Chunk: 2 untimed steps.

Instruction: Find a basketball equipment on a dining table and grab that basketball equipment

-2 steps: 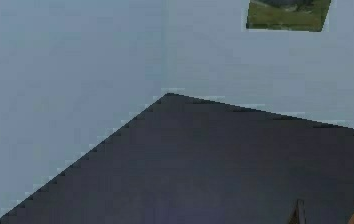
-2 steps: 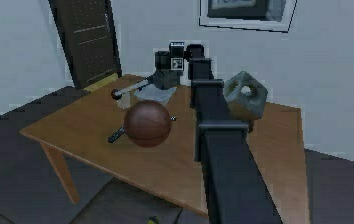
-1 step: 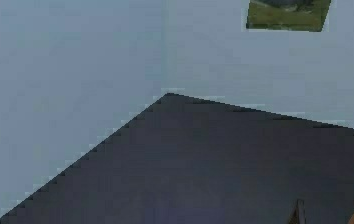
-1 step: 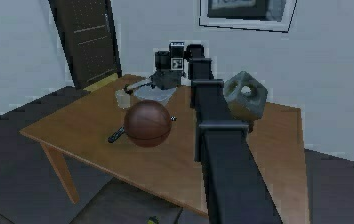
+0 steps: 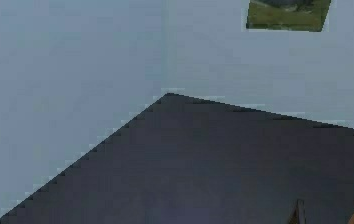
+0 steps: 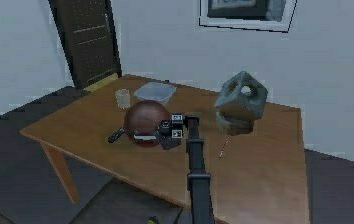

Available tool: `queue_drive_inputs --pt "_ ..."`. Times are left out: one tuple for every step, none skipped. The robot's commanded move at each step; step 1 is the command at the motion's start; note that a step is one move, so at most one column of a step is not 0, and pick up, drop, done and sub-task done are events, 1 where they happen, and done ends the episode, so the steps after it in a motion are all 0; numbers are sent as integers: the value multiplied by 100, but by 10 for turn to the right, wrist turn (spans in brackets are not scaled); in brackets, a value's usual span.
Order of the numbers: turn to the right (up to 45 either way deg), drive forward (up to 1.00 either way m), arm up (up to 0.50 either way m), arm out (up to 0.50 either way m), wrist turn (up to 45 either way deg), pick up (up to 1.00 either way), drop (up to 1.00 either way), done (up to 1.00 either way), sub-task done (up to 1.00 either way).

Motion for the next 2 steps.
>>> queue_drive_inputs --pt "0 0 0 0 0 100 0 0 0" --pt "0 0 10 0 0 0 0 0 0"
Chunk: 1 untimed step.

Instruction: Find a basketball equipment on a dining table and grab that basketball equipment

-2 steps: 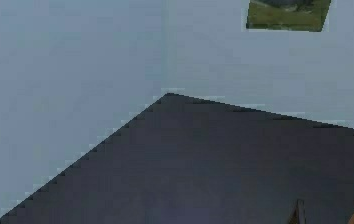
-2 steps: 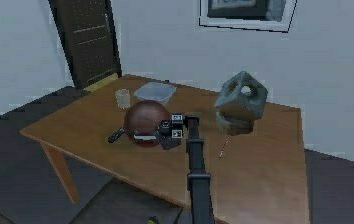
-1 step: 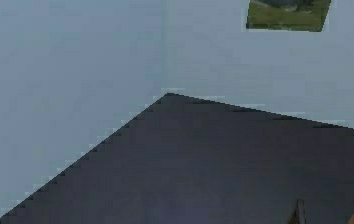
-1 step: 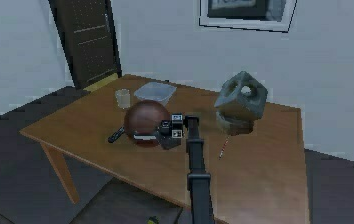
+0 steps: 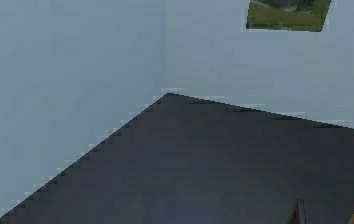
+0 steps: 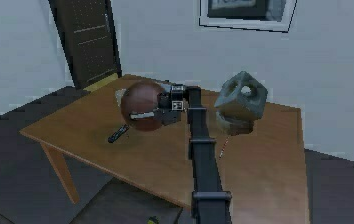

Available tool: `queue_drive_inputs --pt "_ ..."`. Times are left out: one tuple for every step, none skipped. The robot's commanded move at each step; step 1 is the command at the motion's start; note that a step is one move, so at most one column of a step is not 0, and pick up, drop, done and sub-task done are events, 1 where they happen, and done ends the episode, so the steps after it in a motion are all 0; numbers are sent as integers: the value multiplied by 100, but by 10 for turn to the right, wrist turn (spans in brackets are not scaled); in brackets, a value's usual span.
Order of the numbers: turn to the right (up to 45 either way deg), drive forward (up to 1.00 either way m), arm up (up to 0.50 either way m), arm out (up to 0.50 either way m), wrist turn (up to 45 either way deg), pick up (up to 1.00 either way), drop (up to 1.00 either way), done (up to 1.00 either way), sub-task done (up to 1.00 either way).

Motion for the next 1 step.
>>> queue_drive_inputs --pt "0 0 0 0 0 0 0 100 0"
